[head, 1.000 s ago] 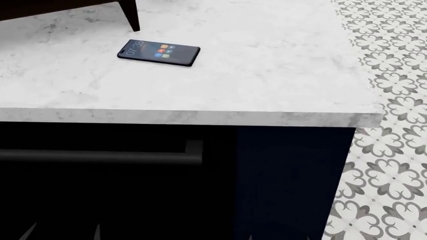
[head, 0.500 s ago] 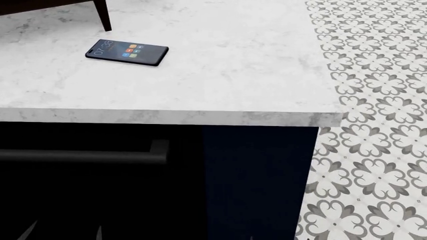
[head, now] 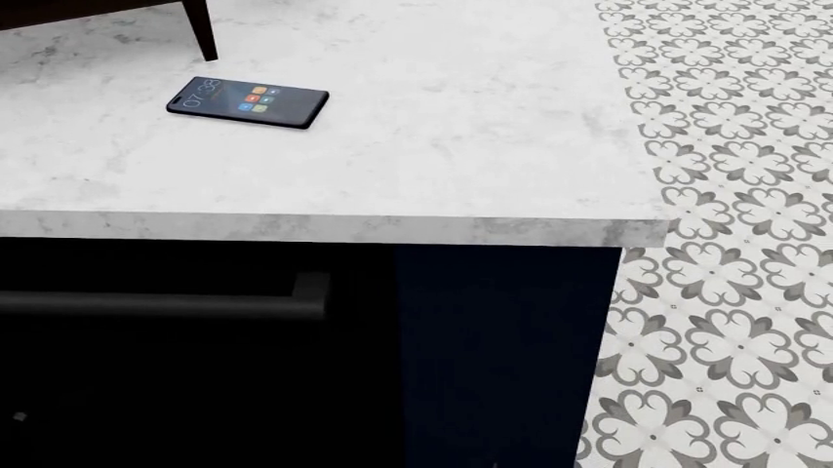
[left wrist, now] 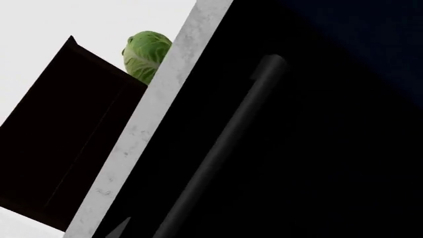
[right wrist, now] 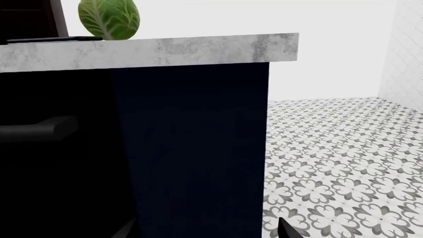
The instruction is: Open the dishwasher door
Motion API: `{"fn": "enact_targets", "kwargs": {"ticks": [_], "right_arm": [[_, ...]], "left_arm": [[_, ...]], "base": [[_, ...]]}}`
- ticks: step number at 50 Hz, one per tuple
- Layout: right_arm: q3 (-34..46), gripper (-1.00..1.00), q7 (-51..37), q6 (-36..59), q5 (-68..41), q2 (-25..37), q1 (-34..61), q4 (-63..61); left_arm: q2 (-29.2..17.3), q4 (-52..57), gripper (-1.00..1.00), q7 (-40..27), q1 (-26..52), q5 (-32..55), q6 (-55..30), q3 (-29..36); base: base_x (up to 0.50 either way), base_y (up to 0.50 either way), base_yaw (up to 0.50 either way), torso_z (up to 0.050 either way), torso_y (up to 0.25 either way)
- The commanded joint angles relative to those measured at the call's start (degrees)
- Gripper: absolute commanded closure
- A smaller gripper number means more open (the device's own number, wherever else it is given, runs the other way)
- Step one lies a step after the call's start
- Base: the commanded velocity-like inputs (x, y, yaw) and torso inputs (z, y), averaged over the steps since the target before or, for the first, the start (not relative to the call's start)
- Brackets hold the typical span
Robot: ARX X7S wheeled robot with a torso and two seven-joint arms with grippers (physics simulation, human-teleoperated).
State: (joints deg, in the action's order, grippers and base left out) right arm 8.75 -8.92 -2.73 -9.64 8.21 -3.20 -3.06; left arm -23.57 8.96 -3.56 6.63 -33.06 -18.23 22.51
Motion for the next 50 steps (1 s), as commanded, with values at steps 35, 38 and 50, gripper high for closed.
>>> {"fn": "enact_targets", "kwargs": {"ticks": [35, 38, 50], "right_arm": [[0.55, -1.00, -2.05, -1.71, -2.52, 1.41, -0.83, -0.19], [0.55, -1.00, -2.10, -1.90, -2.70, 1.49, -0.77, 0.05], [0.73, -1.00, -2.63, -1.93, -3.11, 1.86, -0.68, 0.01]], "left_arm": [[-0.29, -35.00, -1.00, 2.69, 25.98, -14.50, 6.63, 15.75], [0.11, -36.59, -1.00, 2.58, 27.28, -14.79, 7.01, 16.19], [3.14, -46.43, -1.00, 1.57, 33.81, -15.84, 10.05, 18.92]], "base": [[0.00, 0.00, 0.00, 0.000, 0.000], [0.00, 0.00, 0.00, 0.000, 0.000], [0.00, 0.00, 0.00, 0.000, 0.000]]}}
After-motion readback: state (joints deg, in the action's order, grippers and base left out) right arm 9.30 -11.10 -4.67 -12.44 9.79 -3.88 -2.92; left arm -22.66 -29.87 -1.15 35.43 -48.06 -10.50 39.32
